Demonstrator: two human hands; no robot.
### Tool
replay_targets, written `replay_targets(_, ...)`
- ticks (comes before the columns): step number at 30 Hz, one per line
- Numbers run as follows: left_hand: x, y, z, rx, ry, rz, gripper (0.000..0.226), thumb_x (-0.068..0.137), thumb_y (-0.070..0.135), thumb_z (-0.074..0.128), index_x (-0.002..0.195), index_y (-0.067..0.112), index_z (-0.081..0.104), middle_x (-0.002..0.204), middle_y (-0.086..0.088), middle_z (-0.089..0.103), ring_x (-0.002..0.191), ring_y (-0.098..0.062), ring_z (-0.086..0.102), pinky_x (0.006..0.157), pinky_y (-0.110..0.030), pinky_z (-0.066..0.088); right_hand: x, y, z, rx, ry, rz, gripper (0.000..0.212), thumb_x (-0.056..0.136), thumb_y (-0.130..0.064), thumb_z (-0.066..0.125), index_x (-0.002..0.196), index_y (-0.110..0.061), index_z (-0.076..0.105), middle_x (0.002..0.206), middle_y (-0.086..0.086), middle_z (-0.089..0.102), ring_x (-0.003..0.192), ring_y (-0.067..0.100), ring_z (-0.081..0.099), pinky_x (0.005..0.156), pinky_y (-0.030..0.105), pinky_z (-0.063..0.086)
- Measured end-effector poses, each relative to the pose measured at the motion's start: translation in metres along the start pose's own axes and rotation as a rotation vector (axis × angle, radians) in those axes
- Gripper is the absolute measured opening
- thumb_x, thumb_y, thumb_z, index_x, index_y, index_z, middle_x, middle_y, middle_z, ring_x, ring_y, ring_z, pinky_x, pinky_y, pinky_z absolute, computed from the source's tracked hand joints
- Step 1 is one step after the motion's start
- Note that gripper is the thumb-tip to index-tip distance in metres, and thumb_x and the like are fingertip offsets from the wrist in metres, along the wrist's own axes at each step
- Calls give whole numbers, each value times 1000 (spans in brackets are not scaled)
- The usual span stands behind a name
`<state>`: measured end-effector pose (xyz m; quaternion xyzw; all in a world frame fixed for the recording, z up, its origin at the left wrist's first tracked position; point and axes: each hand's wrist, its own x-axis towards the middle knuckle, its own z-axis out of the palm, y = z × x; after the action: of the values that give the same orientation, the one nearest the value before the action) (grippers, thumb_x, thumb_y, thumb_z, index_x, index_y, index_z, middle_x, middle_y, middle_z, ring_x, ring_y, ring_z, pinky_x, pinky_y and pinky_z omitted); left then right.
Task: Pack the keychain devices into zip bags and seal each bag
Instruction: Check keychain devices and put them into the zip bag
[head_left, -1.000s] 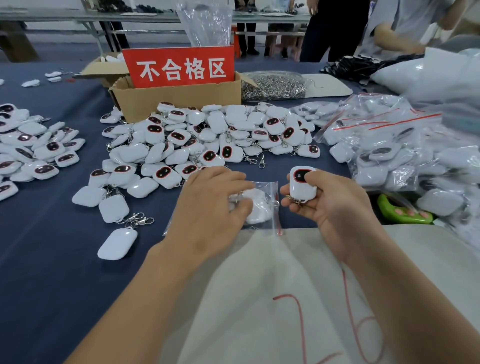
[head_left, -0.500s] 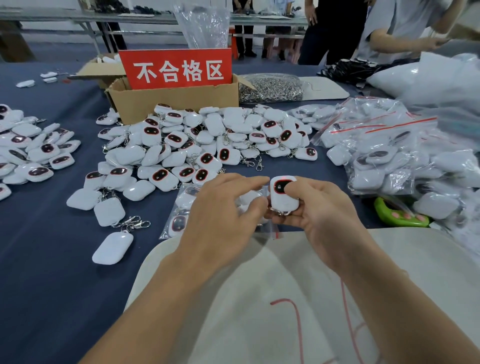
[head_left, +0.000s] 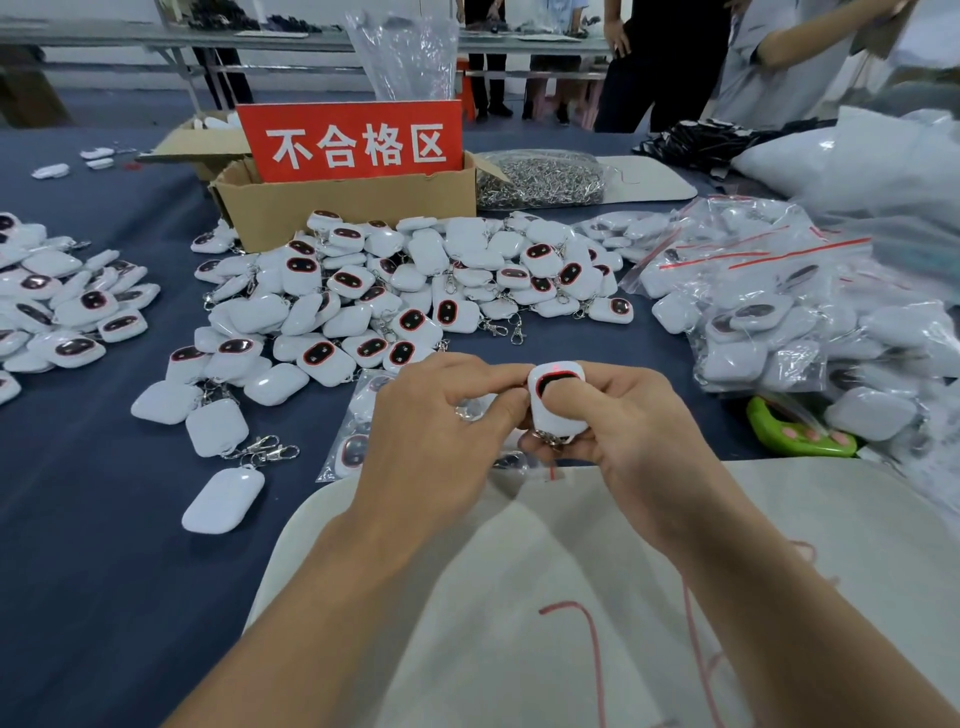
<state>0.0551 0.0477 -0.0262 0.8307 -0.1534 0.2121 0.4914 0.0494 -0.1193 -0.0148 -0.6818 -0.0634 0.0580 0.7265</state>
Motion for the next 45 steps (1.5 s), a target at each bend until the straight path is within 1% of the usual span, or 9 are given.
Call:
replay_targets(5,0,1,2,107,74,11,39,84,28,69,121,39,74,108,38,61,115,19,48,95,2,27,2,1,-2,119,-84,88,28,86,0,61,111,4,72,95,17,72,85,27,71,85,38,61)
replay_targets(10,0,2,1,105,51,89,26,89,20,74,113,28,79,115,24,70,121,-1,55,101,-6,32,2,1,-4,75,-40,79,28,90,16,55,109,6,73,88,19,71,79,29,70,71,30,58)
replay_targets(18,-1,5,3,47,115,79,30,76,26,80,101,42,76,101,45,62,107,6,59,92,-4,36,3,6,2,-307,142,-159,25,83,-4,64,93,-22,78,79,3,77,71,32,70,71,54,62)
replay_targets(23,-3,-3,4,207,228,92,18,67,32,81,84,38,77,77,36,56,102,31,38,85,-17,32,6,6,-3,-304,281,-333,33,83,5,80,85,-28,78,83,-7,79,77,13,76,75,24,59)
replay_targets(25,-4,-3,5,241,251,152,17,68,31,81,84,34,78,78,31,53,103,35,32,84,-21,30,4,6,-2,-309,284,-336,33,82,5,81,85,-27,79,82,-8,79,77,12,77,76,24,60)
replay_targets(31,-4,-3,2,208,162,163,50,68,16,82,116,31,76,103,36,58,109,29,40,97,-4,29,4,1,-1,-134,224,-220,23,84,6,77,89,-16,82,78,5,79,67,15,71,66,24,56)
replay_targets(34,-4,-1,1,138,61,198,58,70,5,88,121,29,75,118,23,68,116,10,56,102,-9,37,3,-1,-3,1,169,-67,23,81,-2,73,100,-13,80,75,23,72,58,22,60,59,31,51)
replay_targets(39,-3,-1,1,11,94,18,16,87,48,73,101,44,78,89,19,73,90,0,64,79,-14,46,1,-7,-7,50,65,-57,23,84,-23,67,98,-10,80,77,18,69,59,24,57,56,30,46)
replay_targets(45,-5,2,3,-72,78,-78,28,96,48,63,73,37,75,66,22,69,58,4,59,56,-9,39,0,-8,-8,-156,146,-105,25,95,-16,69,71,-11,75,57,12,59,47,22,43,45,23,34)
